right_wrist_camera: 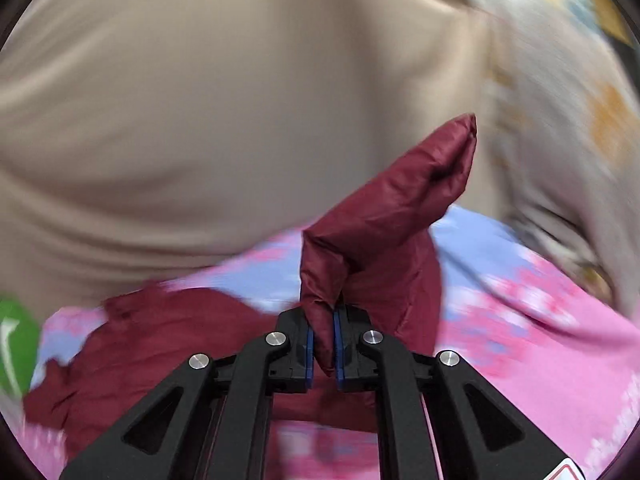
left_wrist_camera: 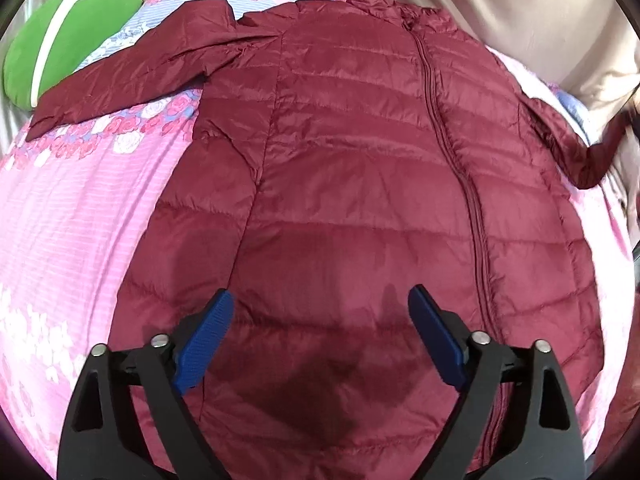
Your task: Fold large clothes
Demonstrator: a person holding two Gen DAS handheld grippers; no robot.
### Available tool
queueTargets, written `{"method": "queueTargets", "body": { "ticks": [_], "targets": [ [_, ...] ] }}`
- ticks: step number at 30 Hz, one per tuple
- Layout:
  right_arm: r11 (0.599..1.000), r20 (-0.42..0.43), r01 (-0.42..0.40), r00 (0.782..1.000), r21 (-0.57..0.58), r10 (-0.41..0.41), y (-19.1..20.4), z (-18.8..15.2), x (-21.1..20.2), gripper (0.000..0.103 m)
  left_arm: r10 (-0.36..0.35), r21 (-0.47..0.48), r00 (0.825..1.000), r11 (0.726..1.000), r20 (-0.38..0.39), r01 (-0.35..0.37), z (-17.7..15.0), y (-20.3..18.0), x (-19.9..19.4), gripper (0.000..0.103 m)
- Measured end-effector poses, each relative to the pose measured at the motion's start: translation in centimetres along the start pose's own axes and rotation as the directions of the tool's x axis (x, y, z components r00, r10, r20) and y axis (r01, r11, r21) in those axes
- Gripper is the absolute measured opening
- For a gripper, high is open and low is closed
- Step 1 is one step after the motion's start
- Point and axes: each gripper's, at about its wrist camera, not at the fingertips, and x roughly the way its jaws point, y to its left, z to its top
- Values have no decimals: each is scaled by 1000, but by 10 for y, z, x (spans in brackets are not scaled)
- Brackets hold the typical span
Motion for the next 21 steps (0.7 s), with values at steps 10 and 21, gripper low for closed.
{"method": "queueTargets", "body": {
  "ticks": [10, 21],
  "targets": [
    [829, -366, -468, 862, -307, 351, 299, -127, 84, 19, 18, -8, 991, 1000, 134, -17, 23, 20, -11, 84],
    [856, -248, -388, 916, -341, 316, 222, -124, 20, 62, -88, -38, 983, 995, 163, 95, 89, 37, 14, 88]
  ]
}}
